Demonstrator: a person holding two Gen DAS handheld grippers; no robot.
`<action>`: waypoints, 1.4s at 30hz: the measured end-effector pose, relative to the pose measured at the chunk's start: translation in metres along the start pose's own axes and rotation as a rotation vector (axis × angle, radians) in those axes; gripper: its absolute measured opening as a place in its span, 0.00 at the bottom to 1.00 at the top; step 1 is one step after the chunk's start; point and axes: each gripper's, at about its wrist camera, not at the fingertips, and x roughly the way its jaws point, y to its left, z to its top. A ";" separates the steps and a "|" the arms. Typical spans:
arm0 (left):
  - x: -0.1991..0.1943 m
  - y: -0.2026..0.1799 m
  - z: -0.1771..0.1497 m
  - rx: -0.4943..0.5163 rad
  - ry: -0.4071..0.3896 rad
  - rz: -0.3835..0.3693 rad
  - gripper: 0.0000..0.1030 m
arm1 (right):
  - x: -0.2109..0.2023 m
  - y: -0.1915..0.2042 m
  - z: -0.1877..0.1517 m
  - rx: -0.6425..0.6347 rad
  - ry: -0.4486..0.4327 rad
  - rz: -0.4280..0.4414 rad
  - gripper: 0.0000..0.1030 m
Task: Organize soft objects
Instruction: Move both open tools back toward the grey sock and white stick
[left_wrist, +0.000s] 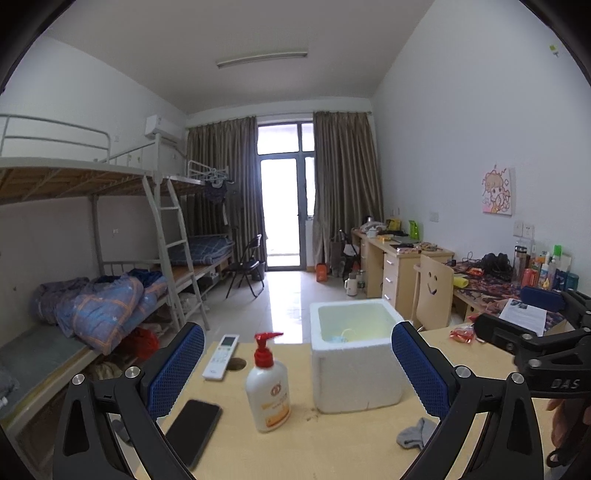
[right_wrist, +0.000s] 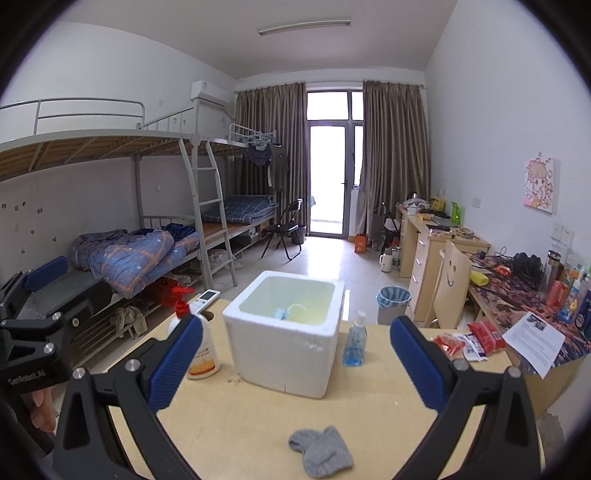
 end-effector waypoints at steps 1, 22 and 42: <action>-0.002 0.000 -0.003 -0.006 0.004 0.004 0.99 | -0.004 0.000 -0.003 0.001 0.001 0.001 1.00; -0.029 0.003 -0.075 -0.056 0.032 -0.033 0.99 | -0.043 -0.001 -0.073 0.051 -0.014 -0.021 1.00; -0.019 -0.007 -0.114 -0.040 0.065 -0.097 0.99 | -0.037 0.000 -0.130 0.088 0.031 -0.065 1.00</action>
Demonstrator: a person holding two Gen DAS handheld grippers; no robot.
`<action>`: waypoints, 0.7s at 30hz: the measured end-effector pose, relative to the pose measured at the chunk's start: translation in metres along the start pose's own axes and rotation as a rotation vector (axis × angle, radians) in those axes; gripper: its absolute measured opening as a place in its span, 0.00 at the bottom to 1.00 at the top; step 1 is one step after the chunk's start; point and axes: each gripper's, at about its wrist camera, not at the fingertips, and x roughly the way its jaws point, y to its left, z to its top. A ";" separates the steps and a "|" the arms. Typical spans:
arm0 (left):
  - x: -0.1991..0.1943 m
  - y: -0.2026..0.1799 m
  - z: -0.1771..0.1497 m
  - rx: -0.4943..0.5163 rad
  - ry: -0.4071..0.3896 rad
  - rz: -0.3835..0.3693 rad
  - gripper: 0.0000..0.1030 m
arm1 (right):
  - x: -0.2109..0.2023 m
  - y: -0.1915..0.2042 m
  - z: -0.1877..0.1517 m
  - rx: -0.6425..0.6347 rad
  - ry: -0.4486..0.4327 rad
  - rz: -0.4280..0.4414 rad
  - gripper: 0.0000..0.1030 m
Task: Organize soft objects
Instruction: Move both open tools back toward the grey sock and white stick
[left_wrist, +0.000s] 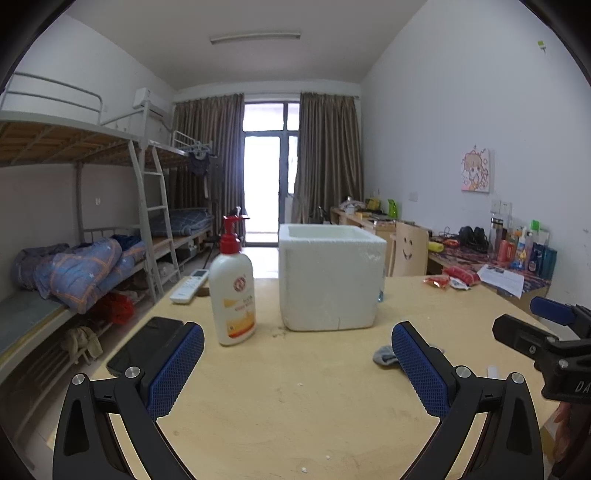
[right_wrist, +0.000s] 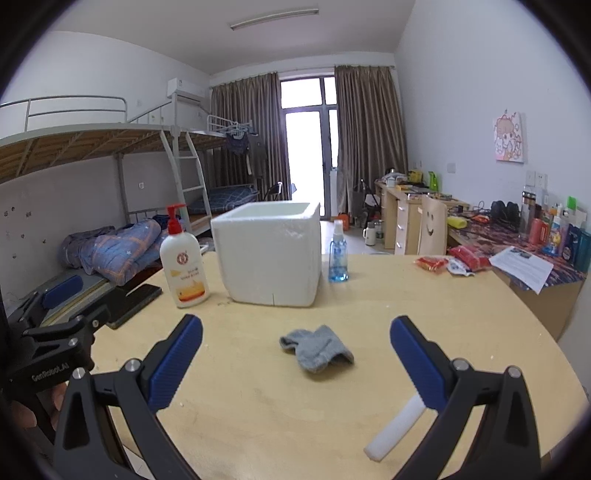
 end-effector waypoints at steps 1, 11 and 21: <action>0.002 -0.001 -0.002 0.001 0.007 -0.004 0.99 | 0.001 0.000 -0.002 -0.006 0.004 -0.012 1.00; 0.018 -0.014 -0.012 0.003 0.063 -0.047 0.99 | 0.006 -0.012 -0.020 0.010 0.039 -0.034 1.00; 0.036 -0.034 -0.019 0.016 0.114 -0.078 0.99 | 0.009 -0.032 -0.041 0.019 0.077 -0.069 1.00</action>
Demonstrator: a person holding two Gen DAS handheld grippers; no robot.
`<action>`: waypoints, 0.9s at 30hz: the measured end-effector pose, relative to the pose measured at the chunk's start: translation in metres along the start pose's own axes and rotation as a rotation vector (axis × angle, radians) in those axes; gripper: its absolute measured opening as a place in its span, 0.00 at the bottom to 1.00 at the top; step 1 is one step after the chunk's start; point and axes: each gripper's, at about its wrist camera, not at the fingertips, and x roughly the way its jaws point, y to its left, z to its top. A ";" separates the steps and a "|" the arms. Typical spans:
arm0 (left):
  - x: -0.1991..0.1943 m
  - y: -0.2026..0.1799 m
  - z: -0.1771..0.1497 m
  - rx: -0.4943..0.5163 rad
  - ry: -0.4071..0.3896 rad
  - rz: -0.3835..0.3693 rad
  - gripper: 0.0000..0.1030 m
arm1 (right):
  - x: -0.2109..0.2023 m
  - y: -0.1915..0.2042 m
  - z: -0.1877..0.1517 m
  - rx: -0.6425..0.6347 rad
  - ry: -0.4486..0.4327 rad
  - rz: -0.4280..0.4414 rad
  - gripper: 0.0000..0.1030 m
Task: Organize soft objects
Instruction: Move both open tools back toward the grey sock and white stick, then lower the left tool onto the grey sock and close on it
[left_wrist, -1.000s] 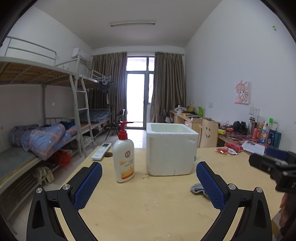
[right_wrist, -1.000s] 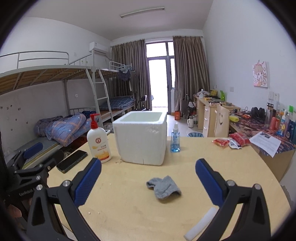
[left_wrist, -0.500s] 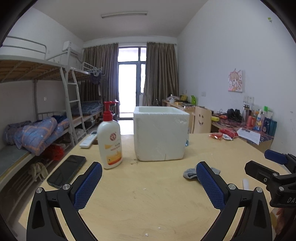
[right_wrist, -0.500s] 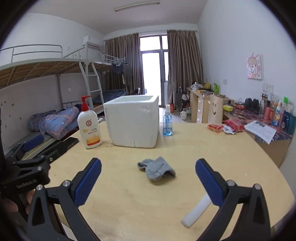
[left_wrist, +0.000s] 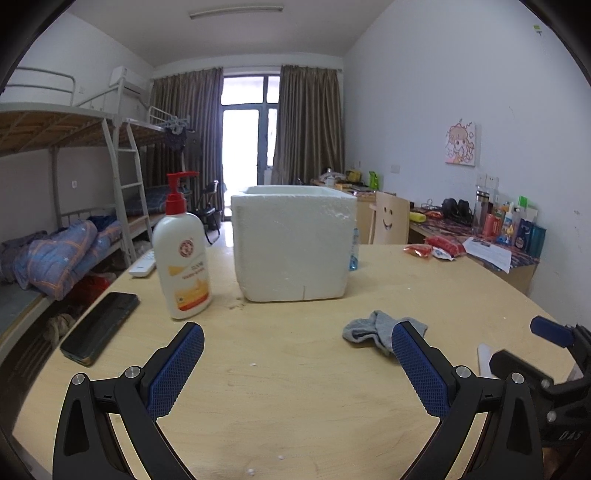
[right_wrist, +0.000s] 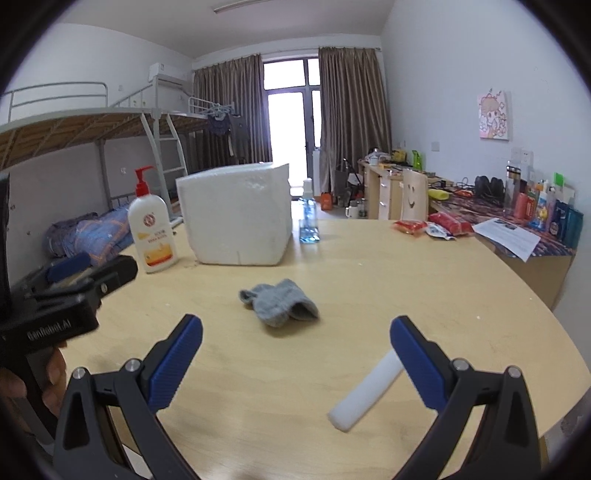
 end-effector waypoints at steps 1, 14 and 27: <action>0.002 -0.002 0.001 0.000 0.003 -0.002 0.99 | 0.001 -0.002 0.000 0.004 0.003 -0.006 1.00; 0.047 -0.043 0.000 0.041 0.105 -0.045 0.99 | 0.005 -0.043 -0.021 0.082 0.037 -0.039 1.00; 0.100 -0.088 0.002 0.131 0.233 -0.008 0.99 | 0.015 -0.081 -0.036 0.175 0.049 -0.010 1.00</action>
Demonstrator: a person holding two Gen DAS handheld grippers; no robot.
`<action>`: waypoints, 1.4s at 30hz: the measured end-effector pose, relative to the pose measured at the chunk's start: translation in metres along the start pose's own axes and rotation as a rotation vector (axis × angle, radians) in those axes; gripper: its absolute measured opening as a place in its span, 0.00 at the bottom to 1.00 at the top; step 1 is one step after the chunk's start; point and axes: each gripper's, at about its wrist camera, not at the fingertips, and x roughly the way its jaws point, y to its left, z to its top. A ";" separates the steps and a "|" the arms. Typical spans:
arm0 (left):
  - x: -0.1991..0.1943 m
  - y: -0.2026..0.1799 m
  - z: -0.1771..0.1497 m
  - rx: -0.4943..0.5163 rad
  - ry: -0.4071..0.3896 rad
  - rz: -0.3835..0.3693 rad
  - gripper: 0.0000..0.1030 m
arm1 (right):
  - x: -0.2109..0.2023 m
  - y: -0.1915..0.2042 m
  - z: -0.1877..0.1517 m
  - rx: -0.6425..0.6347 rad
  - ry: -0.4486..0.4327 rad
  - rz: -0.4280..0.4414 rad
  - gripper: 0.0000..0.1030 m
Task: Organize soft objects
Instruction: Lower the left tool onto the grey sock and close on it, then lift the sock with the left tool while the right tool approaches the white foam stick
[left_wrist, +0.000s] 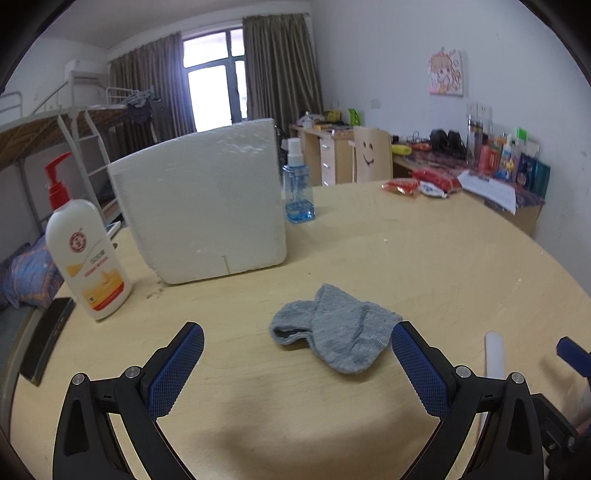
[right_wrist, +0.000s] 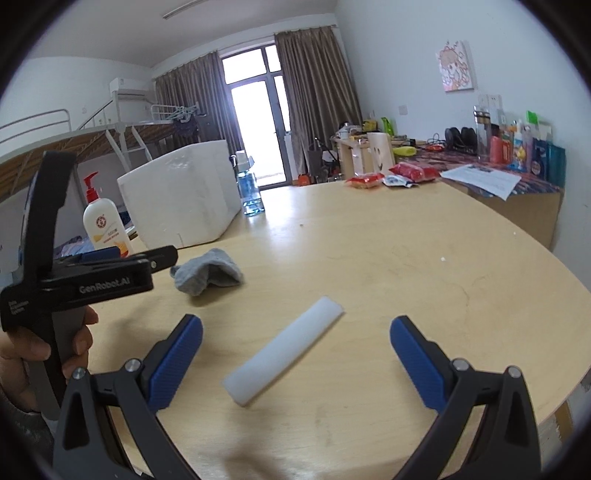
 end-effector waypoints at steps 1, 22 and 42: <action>0.004 -0.004 0.001 0.012 0.011 0.002 0.99 | 0.001 -0.002 0.000 0.005 0.000 0.003 1.00; 0.035 -0.027 0.009 0.049 0.098 -0.005 0.99 | 0.006 -0.014 -0.006 0.042 0.020 0.030 1.00; 0.058 -0.016 0.008 -0.014 0.243 -0.070 0.22 | 0.005 -0.013 -0.005 0.046 0.025 0.026 1.00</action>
